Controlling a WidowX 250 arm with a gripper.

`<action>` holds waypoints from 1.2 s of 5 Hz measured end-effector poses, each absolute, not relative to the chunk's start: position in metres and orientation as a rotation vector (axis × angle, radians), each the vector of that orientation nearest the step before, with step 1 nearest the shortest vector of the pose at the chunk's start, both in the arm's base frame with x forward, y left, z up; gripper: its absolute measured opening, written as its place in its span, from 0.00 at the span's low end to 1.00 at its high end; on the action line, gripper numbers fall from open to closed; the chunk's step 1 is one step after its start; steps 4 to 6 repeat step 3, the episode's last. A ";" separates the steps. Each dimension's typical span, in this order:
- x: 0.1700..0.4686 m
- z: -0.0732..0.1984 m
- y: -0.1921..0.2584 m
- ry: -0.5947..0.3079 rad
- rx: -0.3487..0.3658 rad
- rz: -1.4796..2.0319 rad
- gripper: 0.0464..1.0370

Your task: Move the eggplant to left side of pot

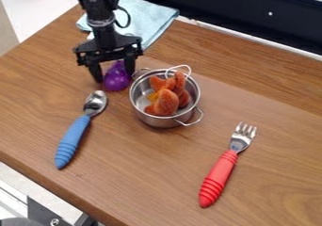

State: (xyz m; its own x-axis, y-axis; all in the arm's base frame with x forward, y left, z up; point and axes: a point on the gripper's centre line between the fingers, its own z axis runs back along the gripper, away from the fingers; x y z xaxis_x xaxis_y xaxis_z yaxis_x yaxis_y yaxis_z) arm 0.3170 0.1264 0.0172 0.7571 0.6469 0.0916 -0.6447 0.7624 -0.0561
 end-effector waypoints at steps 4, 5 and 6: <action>0.314 0.049 0.132 -0.186 0.049 0.743 0.96; 0.314 0.049 0.132 -0.186 0.049 0.743 0.96; 0.314 0.049 0.132 -0.186 0.049 0.743 0.96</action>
